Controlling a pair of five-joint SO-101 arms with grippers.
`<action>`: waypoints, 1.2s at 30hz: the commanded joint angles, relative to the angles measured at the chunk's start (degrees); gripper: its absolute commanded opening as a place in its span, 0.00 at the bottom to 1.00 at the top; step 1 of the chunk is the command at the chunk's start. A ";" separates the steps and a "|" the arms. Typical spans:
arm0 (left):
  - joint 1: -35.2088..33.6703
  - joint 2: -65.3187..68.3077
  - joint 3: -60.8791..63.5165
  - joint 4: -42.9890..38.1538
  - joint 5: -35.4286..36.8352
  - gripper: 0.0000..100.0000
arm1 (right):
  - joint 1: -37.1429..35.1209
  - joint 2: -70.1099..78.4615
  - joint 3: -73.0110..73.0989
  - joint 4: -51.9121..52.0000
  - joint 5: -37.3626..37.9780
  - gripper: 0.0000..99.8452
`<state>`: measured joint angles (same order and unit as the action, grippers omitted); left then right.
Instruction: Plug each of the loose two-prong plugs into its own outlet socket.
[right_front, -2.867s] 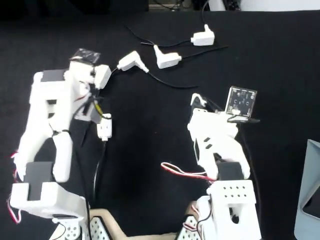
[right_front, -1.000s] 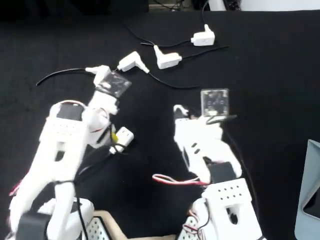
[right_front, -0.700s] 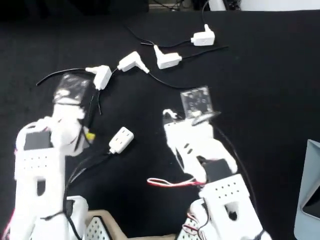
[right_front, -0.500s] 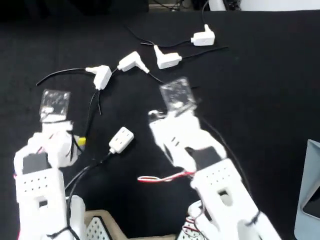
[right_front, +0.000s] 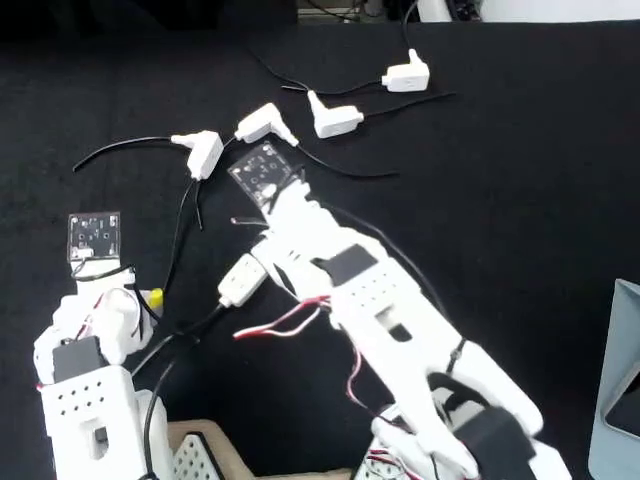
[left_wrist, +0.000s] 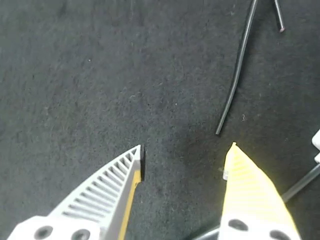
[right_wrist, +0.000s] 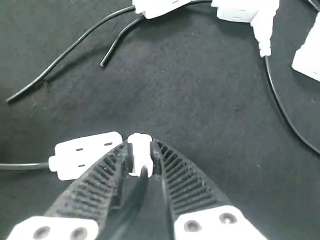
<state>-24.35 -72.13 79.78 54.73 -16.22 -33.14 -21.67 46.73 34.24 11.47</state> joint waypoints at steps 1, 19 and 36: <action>-0.04 -0.44 -0.04 -0.88 0.44 0.26 | -1.49 2.07 -4.62 -0.70 2.29 0.01; -0.13 -0.79 1.27 -0.88 0.18 0.26 | -5.89 9.89 -7.34 1.93 5.54 0.01; -0.31 -0.79 1.80 -0.88 0.09 0.26 | -6.15 12.44 -3.47 -0.88 5.71 0.01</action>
<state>-24.35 -72.31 81.54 54.73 -16.22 -38.42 -9.36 42.51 33.89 16.92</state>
